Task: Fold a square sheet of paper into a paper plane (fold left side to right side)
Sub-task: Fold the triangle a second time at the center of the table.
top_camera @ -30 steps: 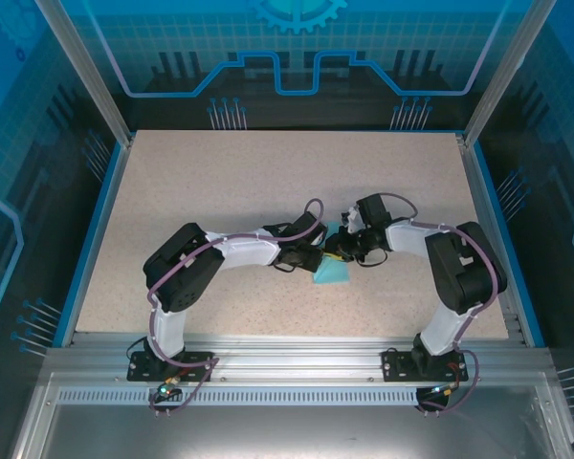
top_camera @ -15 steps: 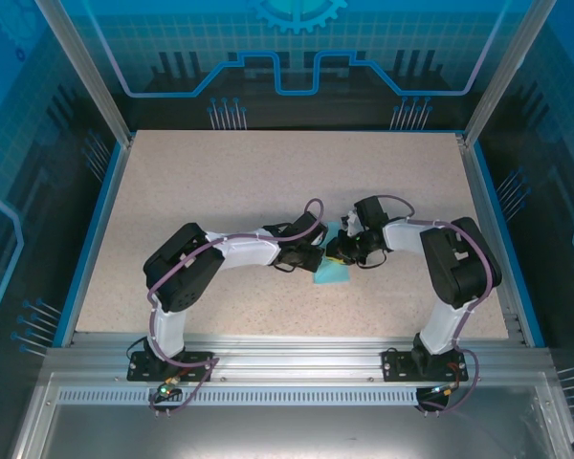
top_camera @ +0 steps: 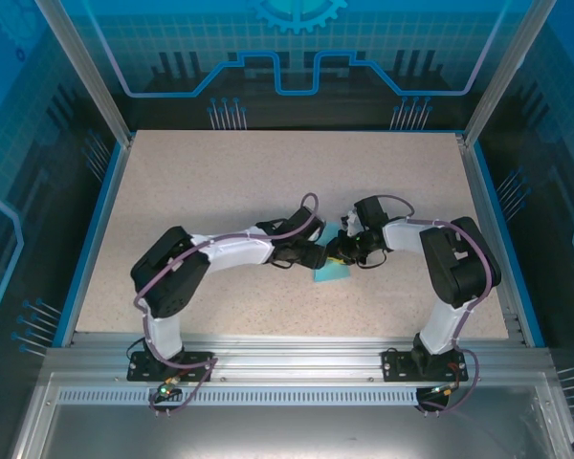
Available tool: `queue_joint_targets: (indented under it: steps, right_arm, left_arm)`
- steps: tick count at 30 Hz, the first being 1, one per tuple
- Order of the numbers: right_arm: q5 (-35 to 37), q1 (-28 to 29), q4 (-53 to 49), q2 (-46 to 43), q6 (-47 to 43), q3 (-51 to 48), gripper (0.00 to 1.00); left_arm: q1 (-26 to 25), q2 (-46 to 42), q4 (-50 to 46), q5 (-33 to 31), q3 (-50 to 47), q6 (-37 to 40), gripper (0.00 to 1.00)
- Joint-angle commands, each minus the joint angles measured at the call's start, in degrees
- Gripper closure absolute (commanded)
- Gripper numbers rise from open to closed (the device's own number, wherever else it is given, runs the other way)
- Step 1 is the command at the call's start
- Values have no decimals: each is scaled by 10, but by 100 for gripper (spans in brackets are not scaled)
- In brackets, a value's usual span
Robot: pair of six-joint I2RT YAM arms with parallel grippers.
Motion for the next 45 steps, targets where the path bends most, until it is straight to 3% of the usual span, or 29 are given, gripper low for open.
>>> queue_joint_targets:
  steps: [1,7,14,24,45]
  right_arm:
    - [42,2,-35,31,-8,-12,83]
    - [41,2,-34,31,-8,-13,83]
    - [40,2,-36,30,-11,-11,83]
    - [40,2,-44,30,-16,-6,83]
    - [42,2,-57,35,-23,4,82]
  left_arm:
    - [6,-73,-9,0,-23,-4,39]
    - [3,-111,81,123,-93,-28,38]
    - [-13,-65,145,214,-86,-46,43]
    - [-19,8,138,224,-65,-53,46]
    - [-19,10,116,192,-107,-60,51]
